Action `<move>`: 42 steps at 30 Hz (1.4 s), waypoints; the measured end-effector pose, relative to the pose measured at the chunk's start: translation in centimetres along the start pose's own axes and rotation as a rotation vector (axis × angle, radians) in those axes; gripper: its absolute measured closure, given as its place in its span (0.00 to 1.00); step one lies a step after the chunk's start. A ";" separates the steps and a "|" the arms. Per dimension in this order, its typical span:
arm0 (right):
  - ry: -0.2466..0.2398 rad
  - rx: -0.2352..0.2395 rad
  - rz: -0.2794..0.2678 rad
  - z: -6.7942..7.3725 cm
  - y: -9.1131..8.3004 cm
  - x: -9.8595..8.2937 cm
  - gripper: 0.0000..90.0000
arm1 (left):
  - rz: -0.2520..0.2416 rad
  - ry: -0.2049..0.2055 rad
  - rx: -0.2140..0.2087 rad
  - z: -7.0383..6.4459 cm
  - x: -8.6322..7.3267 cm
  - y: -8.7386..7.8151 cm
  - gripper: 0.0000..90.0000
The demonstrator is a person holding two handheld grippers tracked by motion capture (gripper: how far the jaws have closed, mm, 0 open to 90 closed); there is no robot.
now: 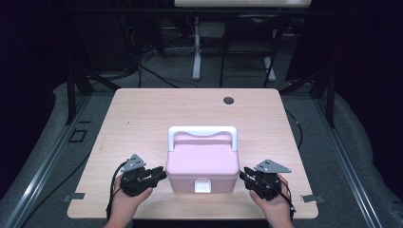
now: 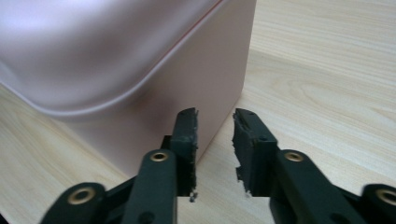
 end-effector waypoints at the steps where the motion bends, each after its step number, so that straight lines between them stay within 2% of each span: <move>1: 0.004 0.006 -0.003 -0.1 -0.1 0.1 0.74 | 0.005 0.000 0.000 0.1 0.1 -0.1 0.78; 9: 0.073 0.043 -0.044 -0.6 -1.1 1.6 0.54 | -0.025 -0.012 0.019 0.6 1.2 -0.7 0.70; 13: 0.070 0.047 -0.048 -0.9 -1.4 2.2 0.49 | -0.015 -0.039 0.014 1.0 1.8 -0.8 0.65; 18: 0.072 0.066 -0.048 -1.0 -1.7 2.6 0.45 | -0.006 -0.036 0.009 1.1 2.2 -1.0 0.62; 21: 0.061 0.076 -0.047 -0.9 -1.9 2.9 0.46 | -0.007 -0.021 0.014 1.2 2.6 -1.2 0.59; 26: 0.044 0.057 -0.040 -0.9 -2.5 3.6 0.55 | -0.016 -0.011 0.015 1.5 3.6 -1.9 0.57; 35: 0.016 0.048 -0.061 -0.7 -3.5 5.5 0.64 | -0.037 0.015 -0.004 1.6 5.4 -2.9 0.62; 42: 0.003 0.071 -0.076 -0.4 -3.9 6.9 0.67 | -0.044 0.028 -0.013 1.4 6.8 -3.2 0.64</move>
Point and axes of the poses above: each handheld gripper's, and its own axes: y roughly forward along the jaws, x roughly out of its top, z roughly to its left, the point moved 6 cm from there along y, roughly forward along the jaws, and after that the axes turned 11 degrees about x, right-handed, at the moved point
